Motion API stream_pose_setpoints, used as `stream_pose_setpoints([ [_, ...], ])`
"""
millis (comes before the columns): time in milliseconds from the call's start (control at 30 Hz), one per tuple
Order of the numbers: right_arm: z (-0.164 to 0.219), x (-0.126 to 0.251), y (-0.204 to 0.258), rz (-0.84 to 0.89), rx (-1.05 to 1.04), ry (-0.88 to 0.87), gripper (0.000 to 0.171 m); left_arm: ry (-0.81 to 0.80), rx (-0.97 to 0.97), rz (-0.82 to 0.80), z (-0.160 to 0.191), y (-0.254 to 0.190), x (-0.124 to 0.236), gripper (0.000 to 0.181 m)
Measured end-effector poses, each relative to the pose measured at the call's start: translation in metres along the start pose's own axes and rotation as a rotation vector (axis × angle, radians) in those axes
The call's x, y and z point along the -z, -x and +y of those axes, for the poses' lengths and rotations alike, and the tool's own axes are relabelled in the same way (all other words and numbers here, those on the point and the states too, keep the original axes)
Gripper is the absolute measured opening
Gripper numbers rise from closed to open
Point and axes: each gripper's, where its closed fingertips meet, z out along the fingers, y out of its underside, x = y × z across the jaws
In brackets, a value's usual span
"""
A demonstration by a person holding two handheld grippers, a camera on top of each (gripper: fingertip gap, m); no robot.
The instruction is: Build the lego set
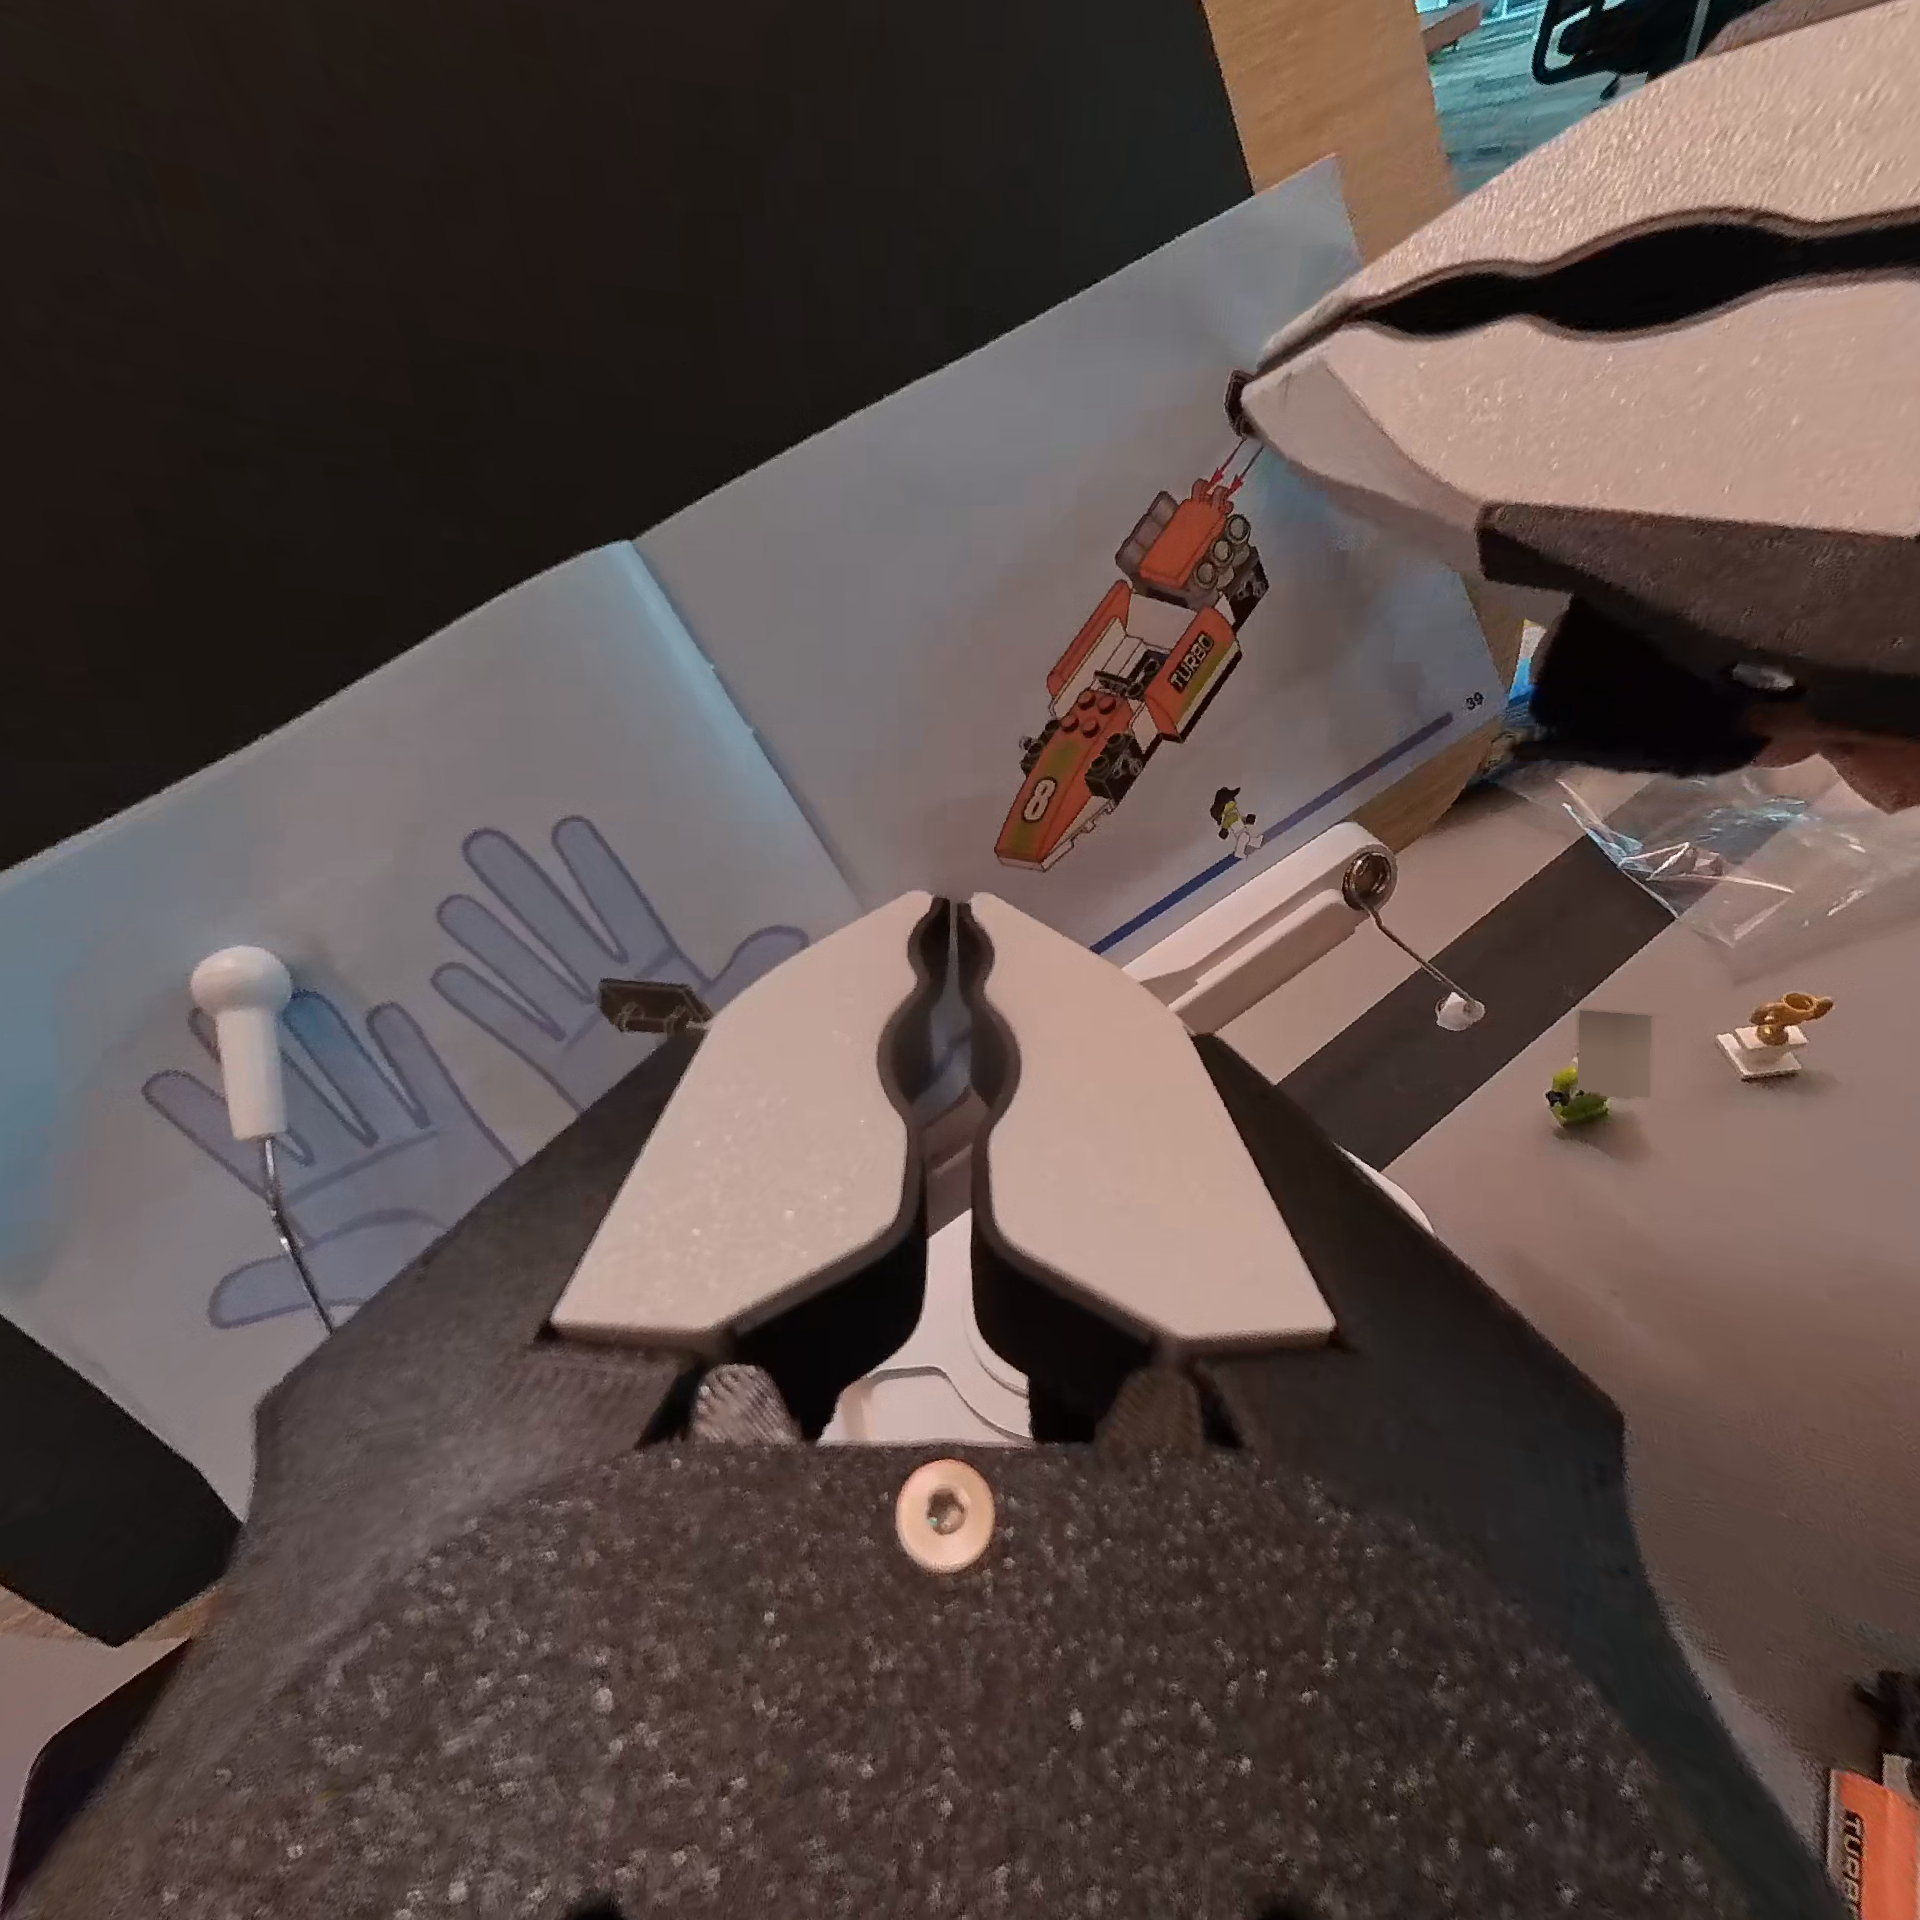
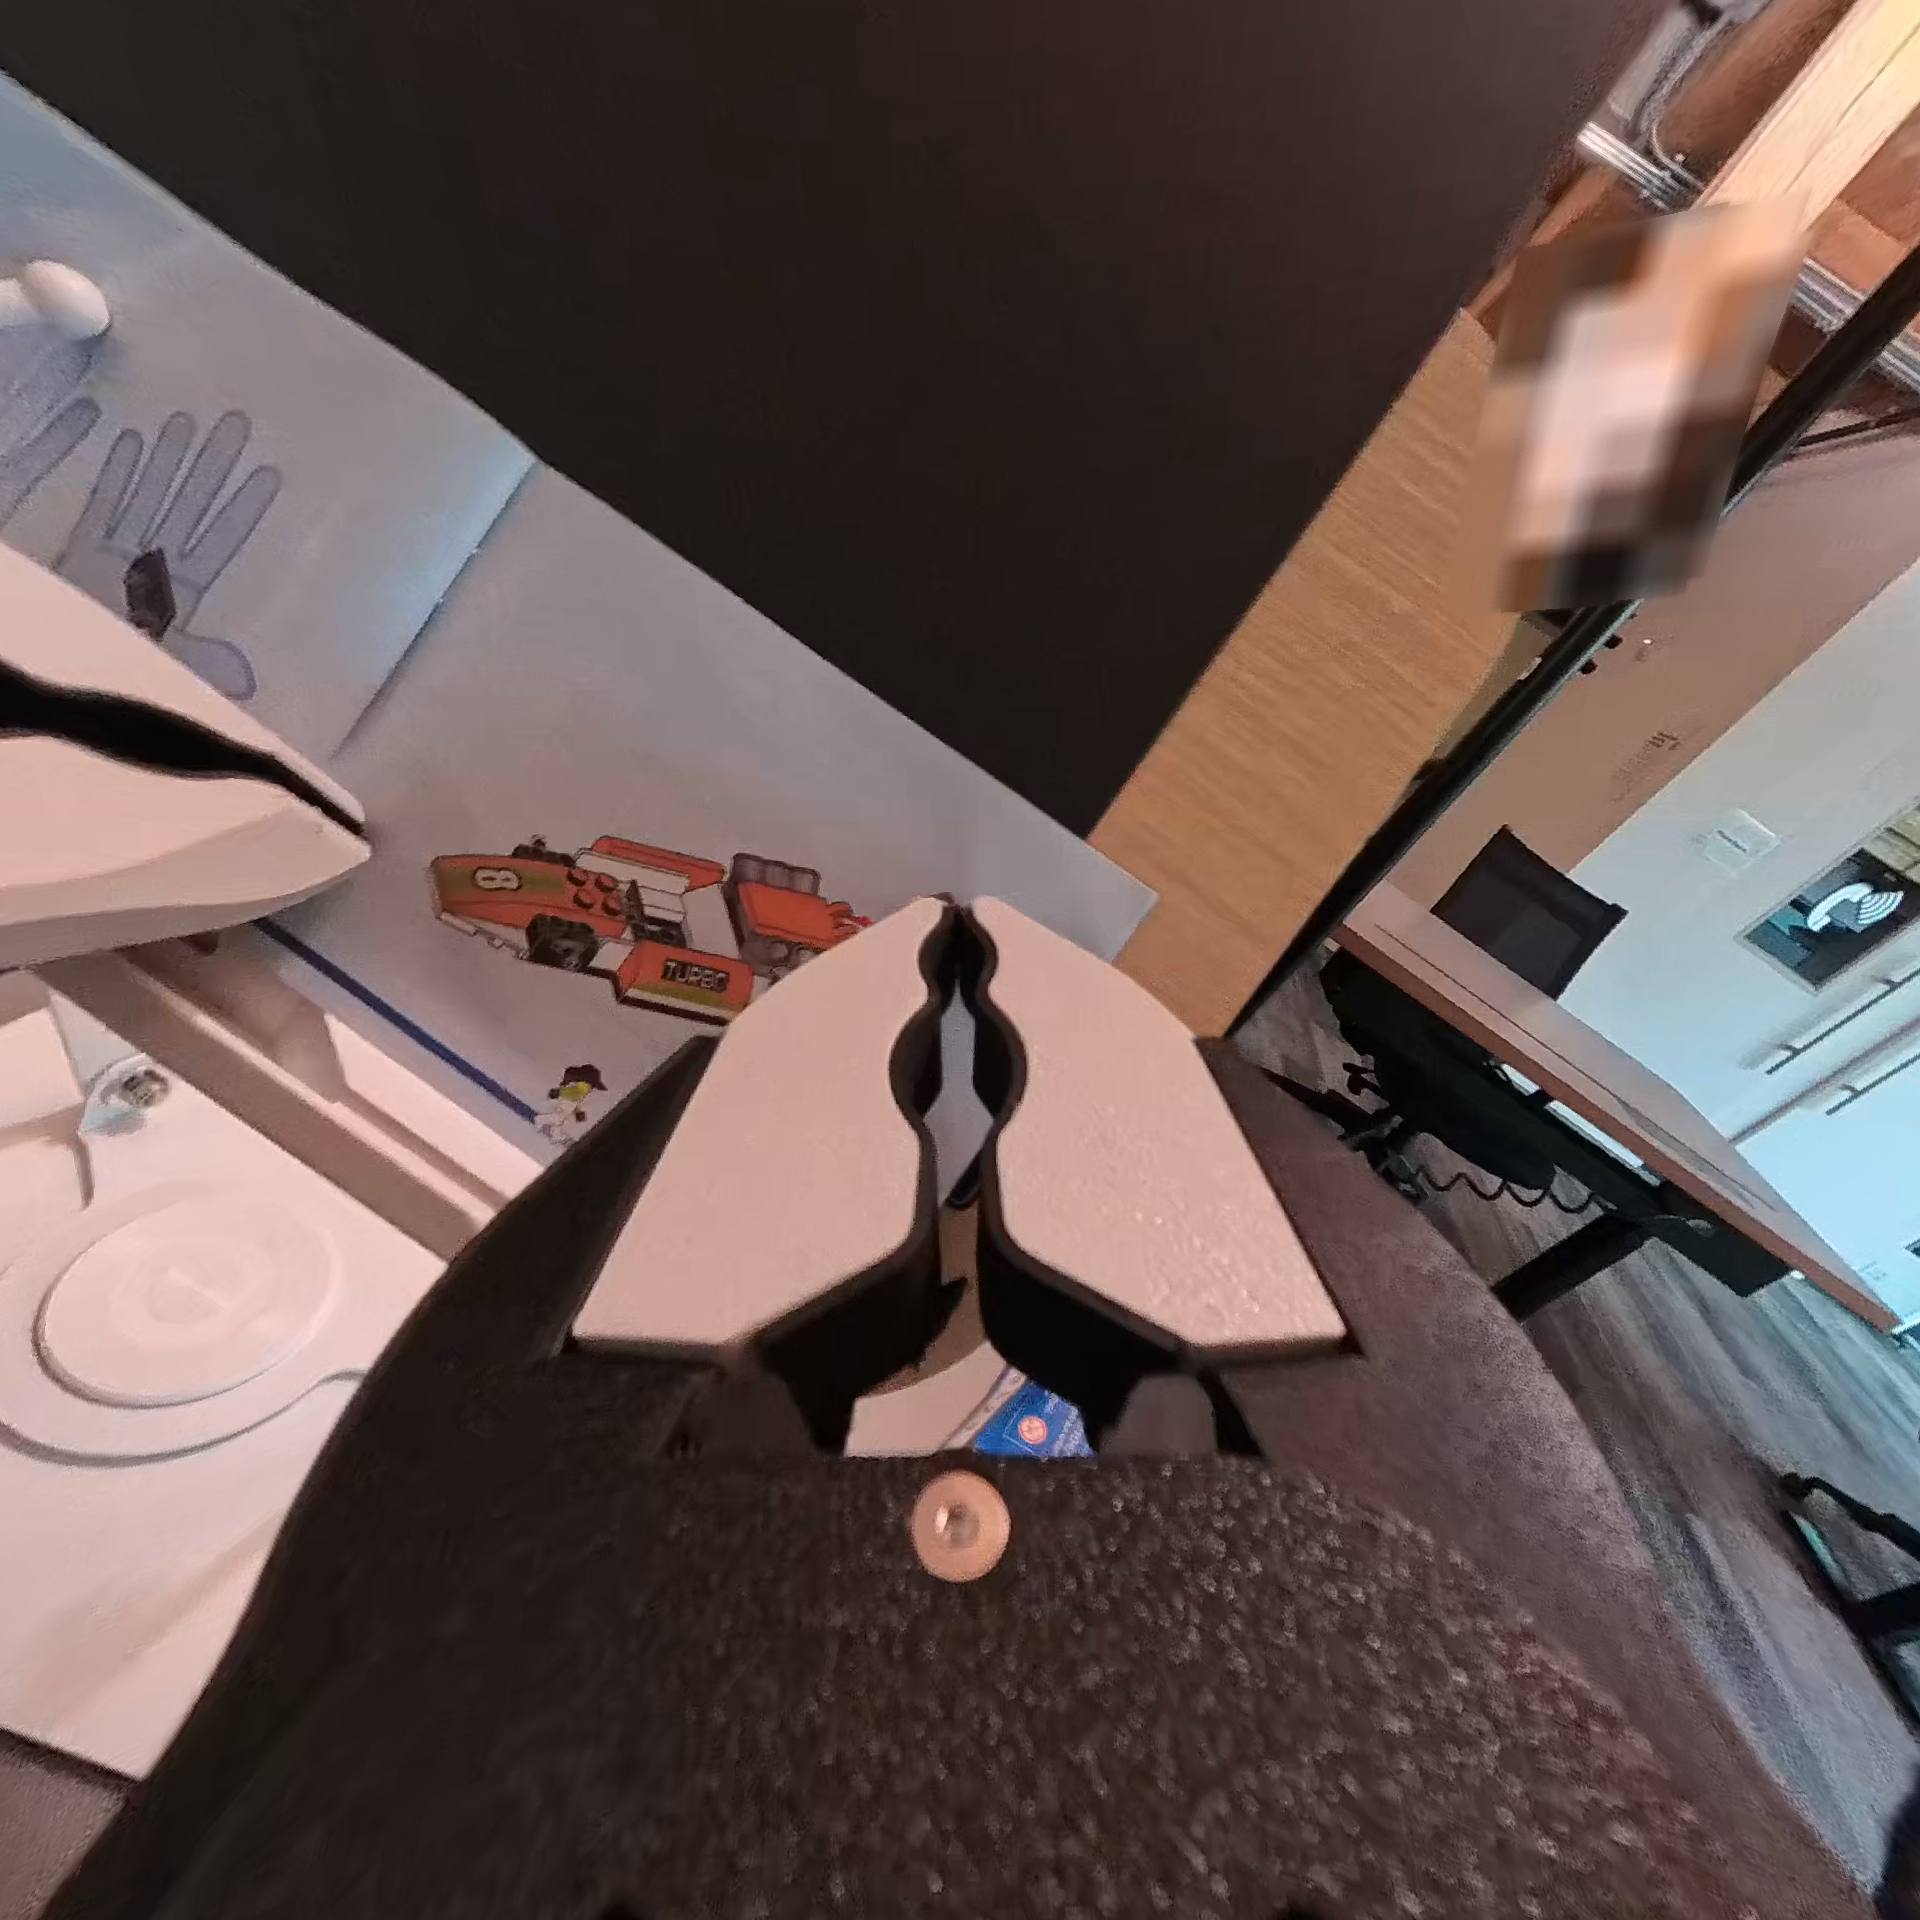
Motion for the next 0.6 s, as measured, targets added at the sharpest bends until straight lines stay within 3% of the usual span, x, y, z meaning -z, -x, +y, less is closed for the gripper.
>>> stream_pose_setpoints([
  [133, -0.002, 0.002, 0.001, 0.006, 0.019, -0.003, 0.000, 0.003, -0.002, 0.000, 0.000, 0.000, 0.000, 0.002],
  [267, -0.005, -0.001, -0.009, 0.017, -0.023, -0.007, 0.037, -0.001, -0.004, 0.002, 0.001, 0.001, 0.001, 0.001],
  [600, -0.003, -0.005, -0.007, 0.013, -0.070, -0.013, 0.017, -0.002, 0.001, -0.002, 0.001, 0.002, -0.001, 0.002],
])
